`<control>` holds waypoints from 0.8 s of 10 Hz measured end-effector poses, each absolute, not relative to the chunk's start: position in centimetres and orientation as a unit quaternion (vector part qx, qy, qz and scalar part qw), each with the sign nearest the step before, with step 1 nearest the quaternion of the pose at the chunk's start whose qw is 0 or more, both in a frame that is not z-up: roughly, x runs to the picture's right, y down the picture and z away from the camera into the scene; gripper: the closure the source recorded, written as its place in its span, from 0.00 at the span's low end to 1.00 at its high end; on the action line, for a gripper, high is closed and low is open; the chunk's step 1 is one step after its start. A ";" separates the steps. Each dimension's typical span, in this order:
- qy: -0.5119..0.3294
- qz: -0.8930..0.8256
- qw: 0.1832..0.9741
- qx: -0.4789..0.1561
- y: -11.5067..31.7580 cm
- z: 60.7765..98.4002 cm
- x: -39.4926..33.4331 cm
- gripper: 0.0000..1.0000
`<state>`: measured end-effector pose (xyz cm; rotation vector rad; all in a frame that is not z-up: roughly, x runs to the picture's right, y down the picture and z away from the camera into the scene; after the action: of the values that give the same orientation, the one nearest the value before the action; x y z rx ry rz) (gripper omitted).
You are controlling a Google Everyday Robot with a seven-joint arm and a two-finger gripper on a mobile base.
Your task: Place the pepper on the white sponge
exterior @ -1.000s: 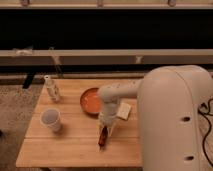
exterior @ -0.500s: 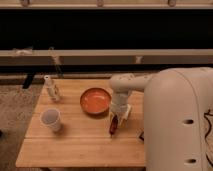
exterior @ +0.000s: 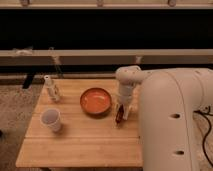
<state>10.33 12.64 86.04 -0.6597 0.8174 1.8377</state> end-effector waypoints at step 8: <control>0.341 0.758 0.502 -0.241 9.5 87.6 11.8 0.53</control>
<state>11.81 9.55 87.63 -0.5818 0.8247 1.8307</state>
